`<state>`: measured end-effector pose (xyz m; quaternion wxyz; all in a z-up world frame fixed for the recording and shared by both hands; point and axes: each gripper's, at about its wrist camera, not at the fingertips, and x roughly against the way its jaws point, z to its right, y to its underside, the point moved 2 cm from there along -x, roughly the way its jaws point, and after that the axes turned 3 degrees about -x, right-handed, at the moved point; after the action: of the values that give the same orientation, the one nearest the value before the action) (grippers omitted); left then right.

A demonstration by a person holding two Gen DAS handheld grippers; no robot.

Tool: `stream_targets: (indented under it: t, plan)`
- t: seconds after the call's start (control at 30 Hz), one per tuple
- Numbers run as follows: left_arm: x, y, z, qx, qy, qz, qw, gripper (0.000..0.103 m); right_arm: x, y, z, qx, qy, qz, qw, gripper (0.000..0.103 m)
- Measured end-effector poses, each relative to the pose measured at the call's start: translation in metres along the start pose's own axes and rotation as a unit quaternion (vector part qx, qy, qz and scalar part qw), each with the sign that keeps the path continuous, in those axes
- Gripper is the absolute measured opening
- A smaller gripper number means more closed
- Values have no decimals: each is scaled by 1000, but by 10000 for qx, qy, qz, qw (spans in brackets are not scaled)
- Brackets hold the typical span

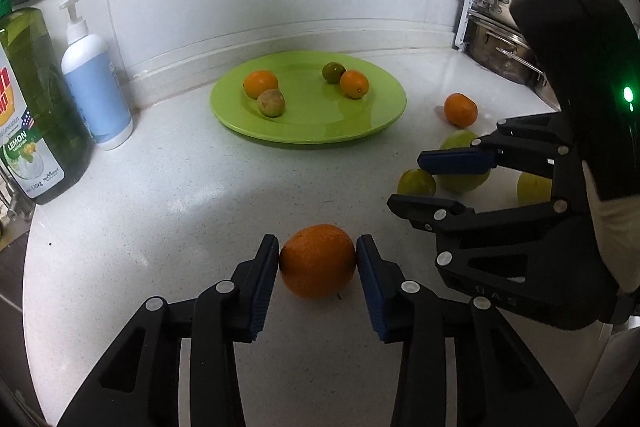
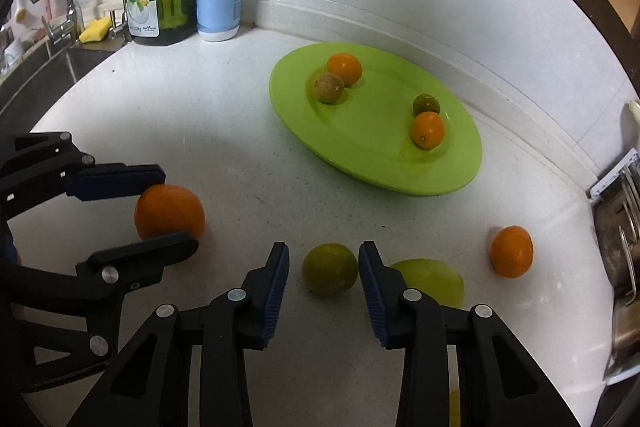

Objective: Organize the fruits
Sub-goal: 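Grasp a green lime with the right tool while the left tool grasps an orange, then carry the lime and orange onto the green plate and open both tools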

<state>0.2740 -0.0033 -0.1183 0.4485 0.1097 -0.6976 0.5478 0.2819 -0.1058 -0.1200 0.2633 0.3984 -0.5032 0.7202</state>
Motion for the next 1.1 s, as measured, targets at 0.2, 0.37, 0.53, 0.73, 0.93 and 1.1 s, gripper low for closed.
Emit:
stream_targets:
  t: [0.2, 0.37, 0.53, 0.73, 0.93, 1.1]
  plan:
    - [0, -1, -1, 137, -20, -22, 9999, 39, -4, 3, -1, 44, 36, -62, 10000, 31]
    - [4, -3, -3, 315, -2, -20, 9995, 39, 1, 3, 1, -80, -124, -4, 9999, 31]
    - [14, -9, 0, 279, -99, 102, 9995, 39, 13, 0, 3, -214, -203, 128, 9995, 31]
    - [32, -17, 5, 307, -203, 310, 9988, 39, 32, 0, 8, -393, -294, 302, 9983, 31]
    - [50, -30, 13, 359, -216, 546, 9976, 39, 55, 1, 19, -666, -418, 472, 9958, 31]
    - [61, -45, 21, 273, -290, 752, 9964, 39, 74, -4, 37, -930, -446, 682, 9923, 31]
